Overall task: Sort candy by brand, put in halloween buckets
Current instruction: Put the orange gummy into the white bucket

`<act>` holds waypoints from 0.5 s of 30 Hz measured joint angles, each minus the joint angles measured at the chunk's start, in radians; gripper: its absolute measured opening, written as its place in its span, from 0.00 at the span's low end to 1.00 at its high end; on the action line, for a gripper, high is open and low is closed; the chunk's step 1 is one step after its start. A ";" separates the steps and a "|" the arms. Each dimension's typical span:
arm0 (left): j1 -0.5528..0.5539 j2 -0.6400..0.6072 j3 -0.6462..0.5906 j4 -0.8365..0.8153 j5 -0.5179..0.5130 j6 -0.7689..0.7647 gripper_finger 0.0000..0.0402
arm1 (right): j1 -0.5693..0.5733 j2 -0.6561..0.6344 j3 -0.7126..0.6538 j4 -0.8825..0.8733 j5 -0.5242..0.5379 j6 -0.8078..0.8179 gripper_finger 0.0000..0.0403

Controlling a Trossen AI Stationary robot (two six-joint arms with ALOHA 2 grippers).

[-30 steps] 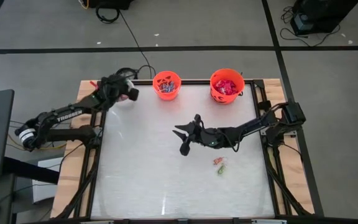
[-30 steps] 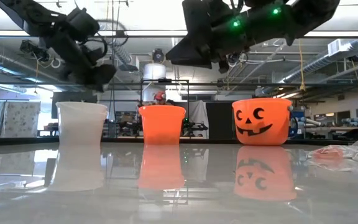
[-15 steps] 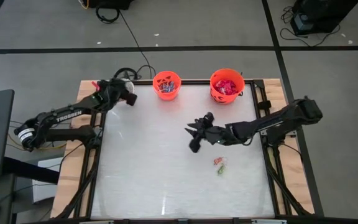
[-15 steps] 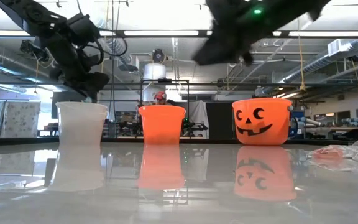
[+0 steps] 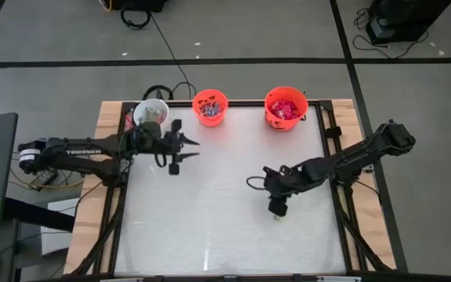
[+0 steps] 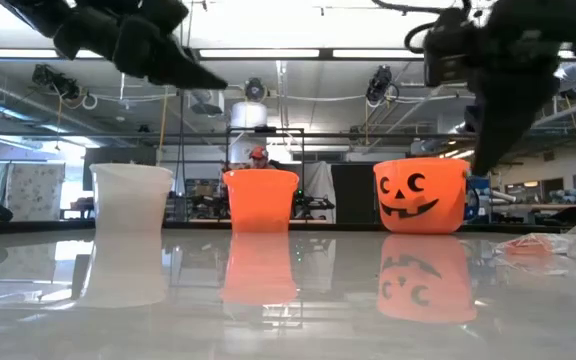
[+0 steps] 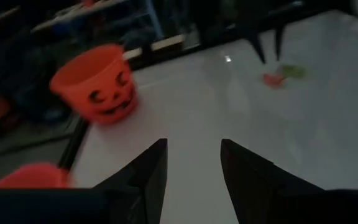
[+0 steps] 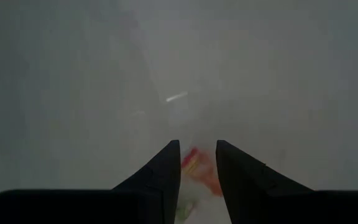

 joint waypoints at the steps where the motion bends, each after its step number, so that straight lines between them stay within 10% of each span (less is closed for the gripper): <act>1: -0.023 0.002 0.000 0.006 -0.002 0.007 0.39 | 0.016 0.004 0.000 -0.005 0.001 -0.024 0.29; 15: -0.145 0.002 0.000 0.061 -0.121 0.025 0.39 | 0.113 0.186 -0.051 -0.017 0.062 -0.163 0.28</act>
